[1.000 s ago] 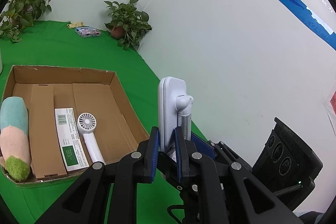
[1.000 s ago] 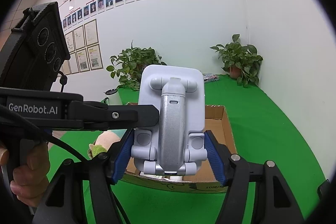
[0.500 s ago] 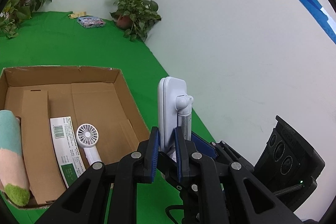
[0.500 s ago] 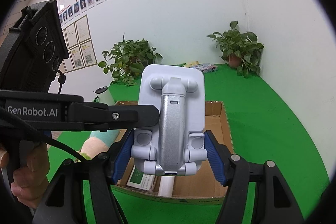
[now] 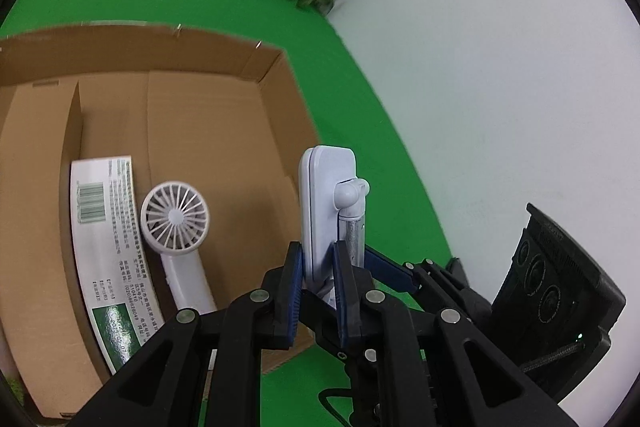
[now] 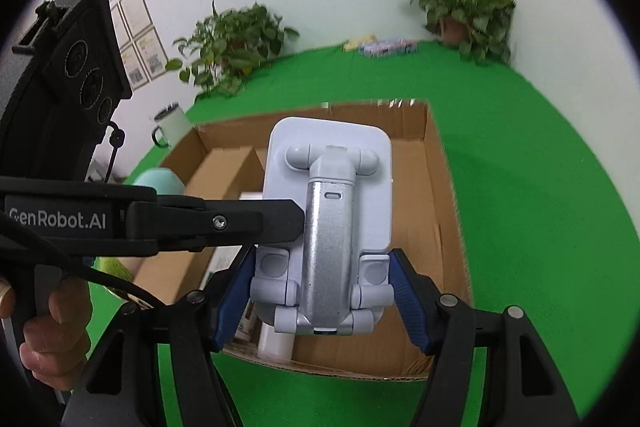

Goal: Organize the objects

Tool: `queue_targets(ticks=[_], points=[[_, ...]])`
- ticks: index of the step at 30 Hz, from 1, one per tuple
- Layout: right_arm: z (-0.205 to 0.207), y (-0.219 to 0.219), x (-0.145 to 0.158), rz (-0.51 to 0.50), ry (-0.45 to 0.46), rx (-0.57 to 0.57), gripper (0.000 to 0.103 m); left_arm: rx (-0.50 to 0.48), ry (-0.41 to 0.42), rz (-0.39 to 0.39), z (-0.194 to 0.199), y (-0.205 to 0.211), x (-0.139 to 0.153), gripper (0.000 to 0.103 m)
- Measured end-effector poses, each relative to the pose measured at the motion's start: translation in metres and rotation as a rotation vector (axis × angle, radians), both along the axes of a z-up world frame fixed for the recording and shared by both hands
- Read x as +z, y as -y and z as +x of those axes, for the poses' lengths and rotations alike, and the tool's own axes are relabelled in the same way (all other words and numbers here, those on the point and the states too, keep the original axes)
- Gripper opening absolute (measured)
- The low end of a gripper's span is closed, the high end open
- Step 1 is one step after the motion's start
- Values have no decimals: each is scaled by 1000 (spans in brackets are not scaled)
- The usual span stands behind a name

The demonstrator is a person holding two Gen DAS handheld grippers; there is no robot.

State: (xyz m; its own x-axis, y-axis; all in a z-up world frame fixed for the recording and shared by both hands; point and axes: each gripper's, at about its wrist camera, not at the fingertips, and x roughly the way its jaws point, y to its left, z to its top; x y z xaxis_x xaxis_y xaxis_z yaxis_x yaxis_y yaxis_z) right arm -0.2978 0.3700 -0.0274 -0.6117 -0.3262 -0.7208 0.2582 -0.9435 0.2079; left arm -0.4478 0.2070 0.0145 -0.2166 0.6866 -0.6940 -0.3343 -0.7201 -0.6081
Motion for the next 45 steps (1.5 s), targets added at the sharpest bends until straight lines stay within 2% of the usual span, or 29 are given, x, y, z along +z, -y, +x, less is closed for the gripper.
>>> queue_targets(ticks=[7,18,23,27,28,30,33,37,39,41,43,44,45], points=[[-15,2,-40,-10,128,33,65,28,118,-26,-15,1,-51,11],[-29,1,-73,-24,273,45,65,51,243,-54,-33,-3,-97,12],[-33,5,-80,-16,313,56,65,72,284,-51,-38,3,-106,11],[-33,8,-85,8,332,36,66,81,260,-28,-32,16,-93,14],[-34,9,-86,7,335,33,66,73,236,-18,-29,21,-84,19],[-34,10,-85,0,341,29,68,63,189,-10,-21,28,-70,35],[-33,13,-85,6,337,25,69,64,82,-41,-1,42,-43,36],[-33,15,-85,24,311,2,67,115,-84,-106,28,69,-9,38],[-32,19,-84,49,303,-5,67,171,-192,-183,43,89,7,51],[-30,22,-82,57,291,-12,67,268,-332,-277,60,106,19,60],[-19,24,-69,84,204,-49,67,377,-477,-371,76,126,26,72],[-12,25,-62,92,150,-61,68,446,-553,-423,89,134,24,87],[0,28,-52,94,60,-69,73,508,-612,-461,99,142,19,99]])
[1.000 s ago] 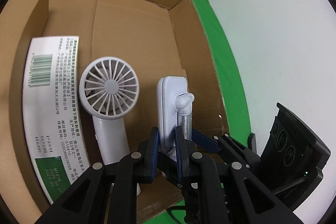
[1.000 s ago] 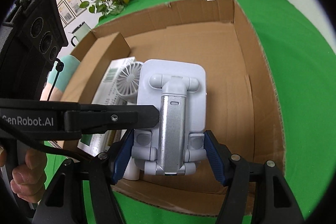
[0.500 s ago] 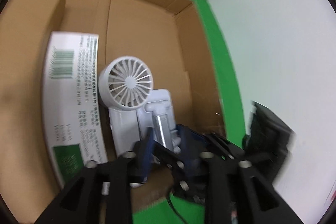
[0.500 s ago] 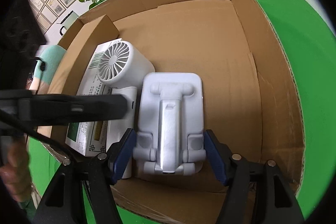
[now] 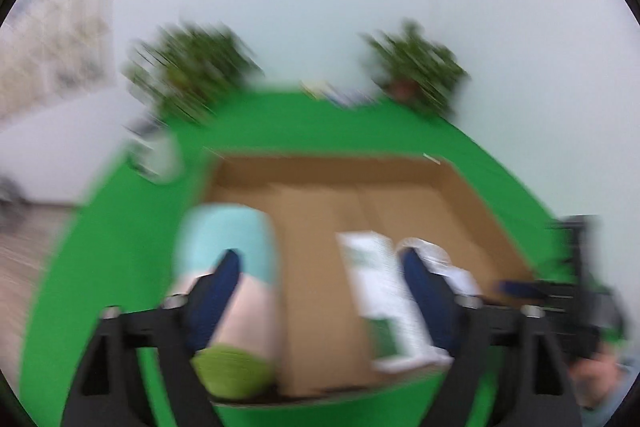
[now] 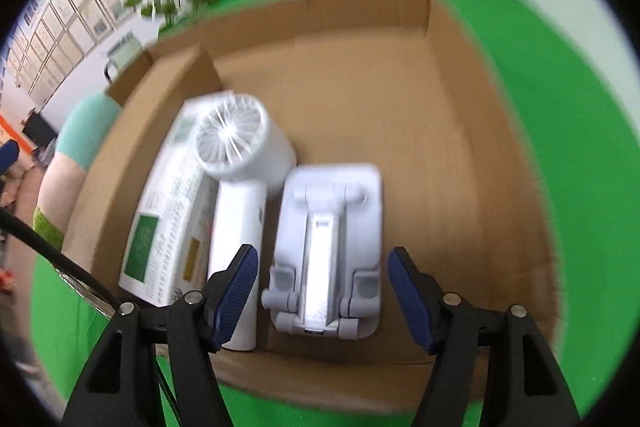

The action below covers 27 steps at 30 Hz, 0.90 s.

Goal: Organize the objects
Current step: 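Withdraw the right gripper from the box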

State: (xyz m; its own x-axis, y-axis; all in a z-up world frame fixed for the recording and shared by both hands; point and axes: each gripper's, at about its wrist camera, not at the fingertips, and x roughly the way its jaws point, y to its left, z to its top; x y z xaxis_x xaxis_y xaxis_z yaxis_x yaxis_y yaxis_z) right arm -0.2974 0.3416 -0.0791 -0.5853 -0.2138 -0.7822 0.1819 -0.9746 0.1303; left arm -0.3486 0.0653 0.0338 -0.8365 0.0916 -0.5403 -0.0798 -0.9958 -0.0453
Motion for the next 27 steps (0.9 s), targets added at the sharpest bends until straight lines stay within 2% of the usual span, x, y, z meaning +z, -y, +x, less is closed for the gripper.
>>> queue_targets(ticks=[2,4,7,10,16,18,22,27], points=[[29,9,14,-16,-179,-19,86,87,-81,-26,19,15,-14,102],[52,25,14,-18,-284,-29,87,132,-100,-26,30,24,-31,102],[64,45,6,2,-330,-25,87,160,-72,-20,28,26,-62,102],[72,53,-1,30,-396,-59,87,141,-70,-31,22,9,-89,102],[60,50,-14,111,-373,-140,87,162,-101,-144,2,-23,-125,103],[56,52,-19,141,-378,-144,87,166,-97,-150,1,-31,-125,103],[56,52,-20,138,-370,-134,88,179,-71,-150,-4,-27,-119,103],[56,52,-22,146,-360,-142,96,193,-52,-177,-4,-26,-116,103]])
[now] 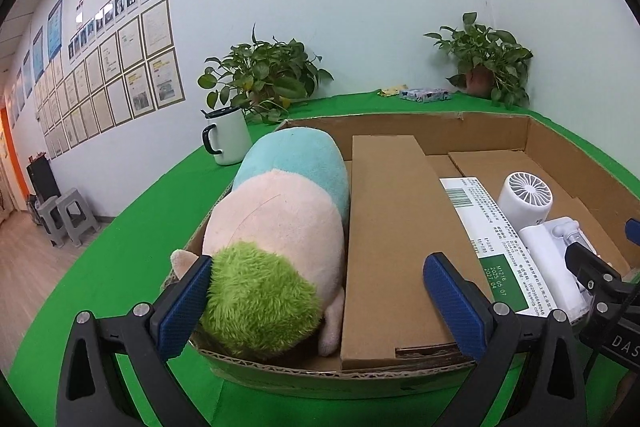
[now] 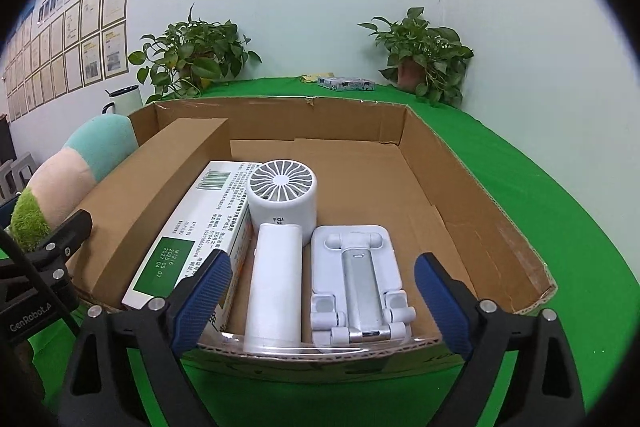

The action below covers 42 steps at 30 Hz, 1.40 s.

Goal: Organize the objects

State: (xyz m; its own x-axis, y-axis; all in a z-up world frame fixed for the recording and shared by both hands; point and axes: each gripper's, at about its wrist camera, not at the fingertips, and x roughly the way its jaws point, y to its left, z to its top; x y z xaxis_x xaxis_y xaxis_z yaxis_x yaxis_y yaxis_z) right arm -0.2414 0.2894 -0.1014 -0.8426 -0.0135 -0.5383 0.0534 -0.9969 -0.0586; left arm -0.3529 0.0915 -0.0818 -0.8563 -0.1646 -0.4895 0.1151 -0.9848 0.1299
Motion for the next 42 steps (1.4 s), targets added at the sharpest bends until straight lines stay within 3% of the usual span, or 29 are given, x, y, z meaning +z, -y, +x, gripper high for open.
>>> queue_targets(ticks=[8,42], points=[[1,0,0,1,2,-2,102,-1,0,1,1,1,0,103],[2,0,0,0,3,-2,102,11,0,12,5,2,0,103]])
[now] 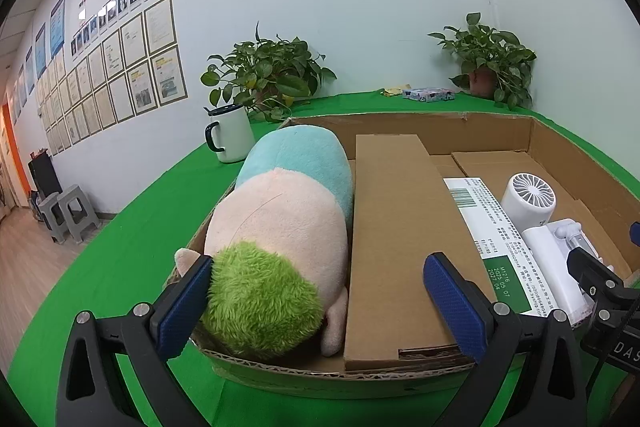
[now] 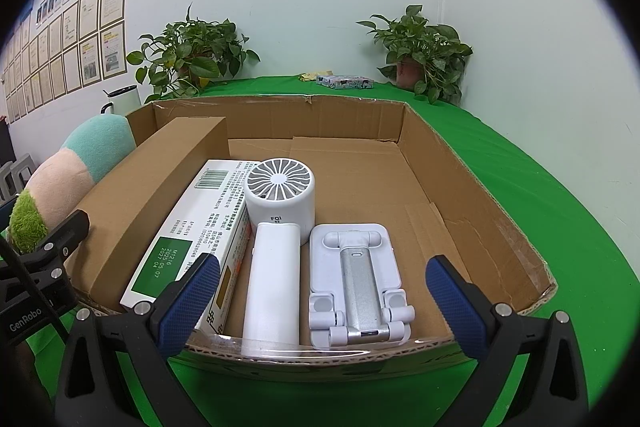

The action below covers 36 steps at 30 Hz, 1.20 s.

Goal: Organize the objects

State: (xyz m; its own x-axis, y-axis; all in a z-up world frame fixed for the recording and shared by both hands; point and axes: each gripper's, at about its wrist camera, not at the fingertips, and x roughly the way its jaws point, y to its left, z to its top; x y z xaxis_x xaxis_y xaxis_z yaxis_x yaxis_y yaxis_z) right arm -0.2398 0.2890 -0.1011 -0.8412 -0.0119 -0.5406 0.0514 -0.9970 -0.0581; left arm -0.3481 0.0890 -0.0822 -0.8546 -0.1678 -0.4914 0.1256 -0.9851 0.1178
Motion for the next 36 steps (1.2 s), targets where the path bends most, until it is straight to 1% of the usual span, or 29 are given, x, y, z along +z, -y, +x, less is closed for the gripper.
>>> queue_targets(ticks=[9,14,36], points=[[1,1,0,-3,1,7,103,5,0,7,0,1,-1,103],[1,0,0,-3,2,7,103,13,-2,-9,-1,-1,-2,103],[1,0,0,-3,2,10,103,13,-1,-9,-3,0,-3,103]])
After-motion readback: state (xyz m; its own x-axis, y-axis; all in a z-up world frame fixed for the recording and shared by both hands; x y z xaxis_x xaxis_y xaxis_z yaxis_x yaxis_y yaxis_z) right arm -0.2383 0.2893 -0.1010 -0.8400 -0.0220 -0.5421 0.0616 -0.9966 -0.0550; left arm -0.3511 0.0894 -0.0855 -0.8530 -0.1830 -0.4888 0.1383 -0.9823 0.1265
